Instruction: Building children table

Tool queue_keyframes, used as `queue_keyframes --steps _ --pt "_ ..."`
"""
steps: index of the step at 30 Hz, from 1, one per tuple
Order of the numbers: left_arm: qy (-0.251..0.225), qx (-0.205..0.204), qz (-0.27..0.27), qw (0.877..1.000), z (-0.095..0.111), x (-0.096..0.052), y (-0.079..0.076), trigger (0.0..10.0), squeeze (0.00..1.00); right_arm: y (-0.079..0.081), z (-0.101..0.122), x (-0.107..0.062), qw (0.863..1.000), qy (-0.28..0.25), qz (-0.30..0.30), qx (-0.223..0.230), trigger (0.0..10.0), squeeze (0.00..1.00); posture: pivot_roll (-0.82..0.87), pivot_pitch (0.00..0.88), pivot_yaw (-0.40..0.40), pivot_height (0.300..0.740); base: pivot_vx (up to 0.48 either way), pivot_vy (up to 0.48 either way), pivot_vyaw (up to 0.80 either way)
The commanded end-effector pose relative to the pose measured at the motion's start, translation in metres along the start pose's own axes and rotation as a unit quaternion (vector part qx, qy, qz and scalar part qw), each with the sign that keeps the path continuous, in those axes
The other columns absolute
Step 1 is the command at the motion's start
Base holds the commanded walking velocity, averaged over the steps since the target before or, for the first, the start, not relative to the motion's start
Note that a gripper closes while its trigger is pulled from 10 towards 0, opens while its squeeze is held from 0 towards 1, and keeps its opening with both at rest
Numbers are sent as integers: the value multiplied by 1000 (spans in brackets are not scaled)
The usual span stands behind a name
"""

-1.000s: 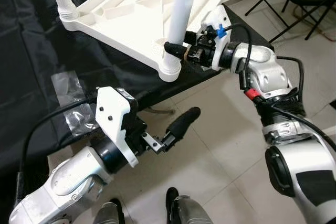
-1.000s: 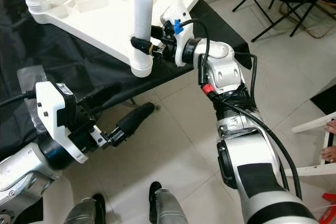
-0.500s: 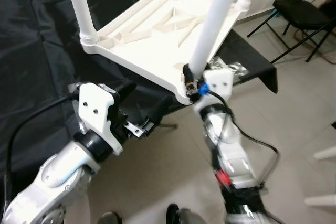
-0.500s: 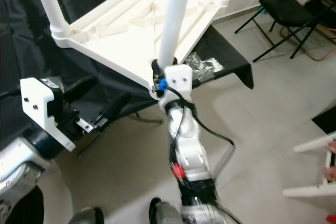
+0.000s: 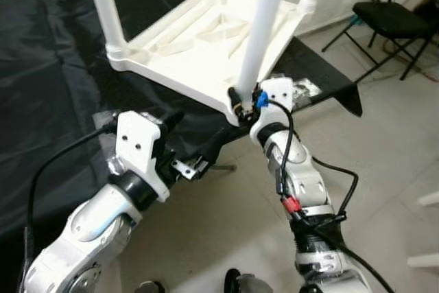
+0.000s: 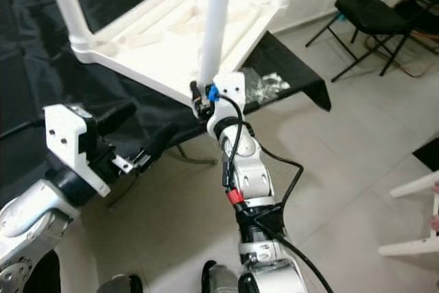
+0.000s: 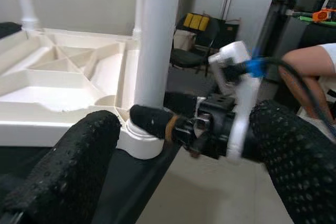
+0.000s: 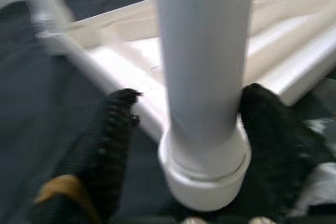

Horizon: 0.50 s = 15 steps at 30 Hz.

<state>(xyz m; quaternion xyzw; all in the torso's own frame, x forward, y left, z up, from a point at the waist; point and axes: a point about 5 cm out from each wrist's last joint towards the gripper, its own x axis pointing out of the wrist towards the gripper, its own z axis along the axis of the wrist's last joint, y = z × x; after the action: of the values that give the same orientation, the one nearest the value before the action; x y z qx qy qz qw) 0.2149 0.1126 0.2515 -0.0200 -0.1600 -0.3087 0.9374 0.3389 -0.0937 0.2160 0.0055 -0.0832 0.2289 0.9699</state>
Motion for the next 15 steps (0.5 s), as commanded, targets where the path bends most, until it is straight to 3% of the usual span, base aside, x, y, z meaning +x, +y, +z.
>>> queue_keyframes --steps 1,2,5,15 --pt "1 -5 -3 1000 -2 0 -2 10000 0 -2 16 -6 997 -22 70 -25 10000 1000 51 240 -68 740 0 0 0" --pt "1 -5 -3 1000 -2 0 -2 10000 0 -2 16 -6 997 -22 70 -25 10000 1000 51 240 -68 740 0 0 0" --pt "-3 -6 -4 1000 -1 1 -3 10000 0 -30 41 -5 988 -38 130 -70 10000 1000 52 246 -70 740 0 0 0" --pt "-8 -10 -6 1000 -1 2 -7 10000 0 -46 73 13 974 -45 189 -116 10000 1000 48 257 -78 740 0 0 0"
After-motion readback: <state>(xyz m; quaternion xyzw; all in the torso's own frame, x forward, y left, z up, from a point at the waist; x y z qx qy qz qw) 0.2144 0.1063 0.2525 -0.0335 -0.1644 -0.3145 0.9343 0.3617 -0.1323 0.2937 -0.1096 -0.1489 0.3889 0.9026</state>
